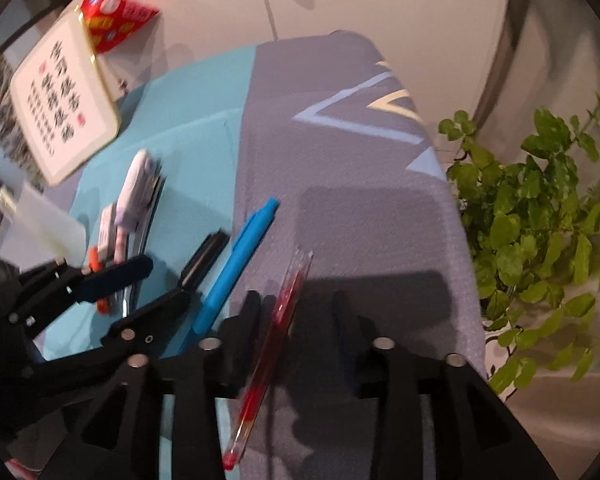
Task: Organize stationery
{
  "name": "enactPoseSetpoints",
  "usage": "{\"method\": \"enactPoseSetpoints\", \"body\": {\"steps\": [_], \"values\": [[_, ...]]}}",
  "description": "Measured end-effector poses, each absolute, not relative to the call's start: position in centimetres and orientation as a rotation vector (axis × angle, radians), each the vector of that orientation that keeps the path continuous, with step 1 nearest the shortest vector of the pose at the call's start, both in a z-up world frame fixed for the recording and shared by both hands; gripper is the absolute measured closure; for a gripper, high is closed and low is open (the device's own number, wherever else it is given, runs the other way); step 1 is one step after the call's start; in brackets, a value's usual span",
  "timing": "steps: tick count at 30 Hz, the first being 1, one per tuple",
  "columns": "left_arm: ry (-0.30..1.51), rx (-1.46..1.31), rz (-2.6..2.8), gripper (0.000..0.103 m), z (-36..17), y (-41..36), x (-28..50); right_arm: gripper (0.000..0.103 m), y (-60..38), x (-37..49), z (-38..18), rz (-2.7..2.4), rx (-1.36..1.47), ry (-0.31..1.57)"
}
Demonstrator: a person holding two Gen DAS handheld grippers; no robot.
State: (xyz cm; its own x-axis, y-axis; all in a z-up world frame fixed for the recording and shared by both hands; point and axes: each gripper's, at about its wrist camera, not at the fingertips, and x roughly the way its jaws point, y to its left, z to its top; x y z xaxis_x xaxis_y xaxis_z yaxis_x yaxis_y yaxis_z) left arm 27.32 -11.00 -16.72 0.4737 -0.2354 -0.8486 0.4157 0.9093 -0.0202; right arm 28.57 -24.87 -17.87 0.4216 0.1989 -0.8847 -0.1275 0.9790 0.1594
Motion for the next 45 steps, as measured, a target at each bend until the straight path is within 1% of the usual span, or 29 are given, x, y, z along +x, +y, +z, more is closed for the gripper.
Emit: {"method": "enactPoseSetpoints", "body": {"steps": [6,12,13,18,19,20,21,22,26,34,45], "values": [[1.005,0.215,-0.397,0.071,-16.7,-11.4,27.9,0.062,-24.0,29.5,-17.8,0.174,0.038,1.107],[1.007,0.24,-0.396,0.069,-17.3,-12.1,28.4,0.062,-24.1,29.9,-18.5,0.134,0.029,1.128],[1.005,0.242,-0.394,0.069,-17.3,-12.2,28.5,0.063,-24.3,30.0,-18.6,0.131,0.041,1.13],[0.996,0.238,-0.393,0.07,-17.3,-12.4,28.9,0.073,-24.8,30.3,-18.7,0.138,0.067,1.128],[1.0,0.23,-0.399,0.074,-17.4,-12.4,28.9,0.075,-24.7,30.3,-18.7,0.139,0.069,1.124],[1.003,0.224,-0.405,0.084,-17.3,-12.4,28.9,0.077,-24.7,30.3,-18.7,0.136,0.071,1.119],[1.007,0.225,-0.406,0.09,-17.3,-12.4,28.8,0.08,-24.9,30.4,-18.8,0.132,0.085,1.113],[1.01,0.225,-0.406,0.09,-17.2,-12.5,28.8,0.088,-25.0,30.4,-18.8,0.137,0.102,1.112],[1.008,0.209,-0.416,0.091,-16.8,-12.2,28.5,0.089,-25.8,30.0,-18.5,0.203,0.212,1.104],[0.945,0.171,-0.439,0.091,-14.2,-11.2,26.8,0.09,-26.3,28.5,-16.5,0.216,0.245,1.053],[0.839,0.108,-0.442,0.091,-10.4,-9.4,24.0,0.091,-25.6,25.4,-13.0,0.255,0.221,0.967]]}}
